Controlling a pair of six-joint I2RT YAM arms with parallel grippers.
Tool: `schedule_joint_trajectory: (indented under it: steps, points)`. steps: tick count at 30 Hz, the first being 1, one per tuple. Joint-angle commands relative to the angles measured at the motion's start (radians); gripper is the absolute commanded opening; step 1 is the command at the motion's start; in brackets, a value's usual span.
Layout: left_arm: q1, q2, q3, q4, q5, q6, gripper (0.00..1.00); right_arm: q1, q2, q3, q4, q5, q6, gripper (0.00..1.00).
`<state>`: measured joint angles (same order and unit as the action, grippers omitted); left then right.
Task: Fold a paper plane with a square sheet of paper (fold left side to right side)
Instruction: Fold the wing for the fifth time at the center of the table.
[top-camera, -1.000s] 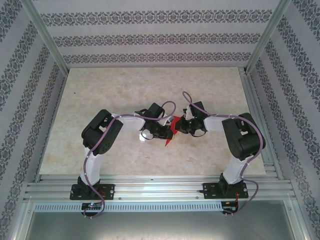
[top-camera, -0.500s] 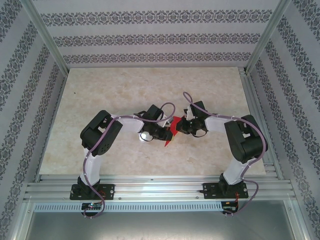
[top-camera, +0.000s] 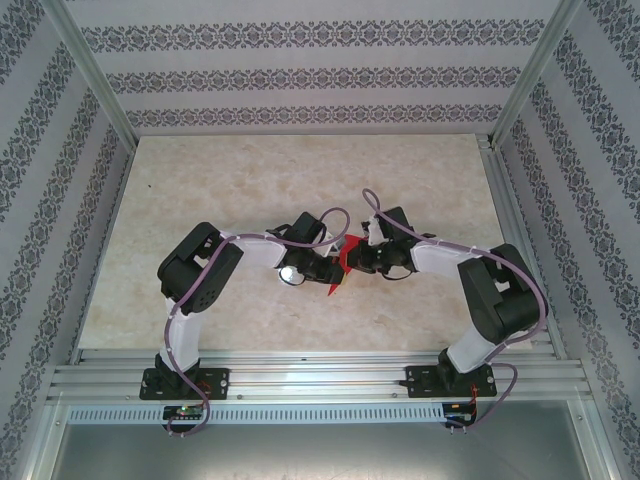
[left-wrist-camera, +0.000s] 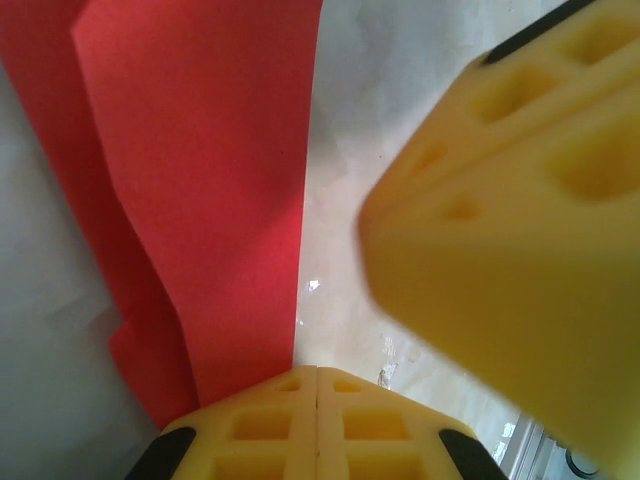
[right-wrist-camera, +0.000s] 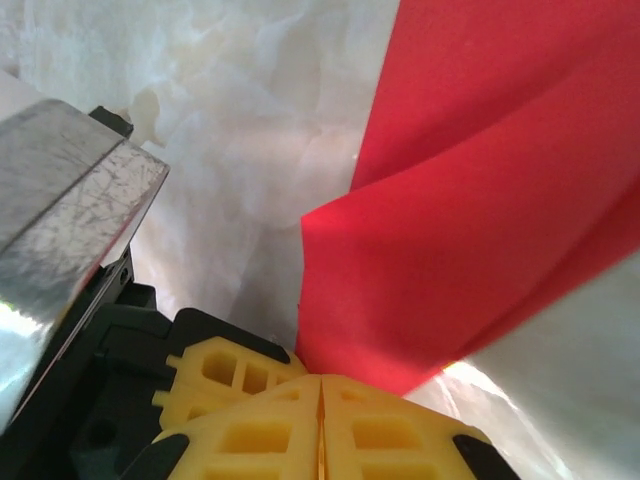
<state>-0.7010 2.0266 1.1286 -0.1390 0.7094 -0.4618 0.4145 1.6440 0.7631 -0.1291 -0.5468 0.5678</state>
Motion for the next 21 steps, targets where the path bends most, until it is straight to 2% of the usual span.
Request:
schedule_joint_trajectory:
  steps: [1, 8, 11, 21]
  points:
    - [-0.022, 0.038, -0.034, -0.102, -0.083, 0.01, 0.01, 0.018, 0.046, 0.017, 0.075, -0.011, 0.043, 0.09]
    - [-0.023, 0.04, -0.036, -0.1, -0.085, 0.011, 0.01, 0.017, 0.125, 0.046, 0.029, 0.056, 0.031, 0.09]
    - [-0.023, 0.04, -0.038, -0.108, -0.09, 0.017, 0.01, 0.011, 0.134, 0.066, -0.044, 0.136, -0.011, 0.09]
    - [-0.023, 0.035, -0.07, -0.097, -0.091, 0.014, 0.0, -0.093, 0.113, 0.075, -0.131, 0.25, -0.103, 0.09]
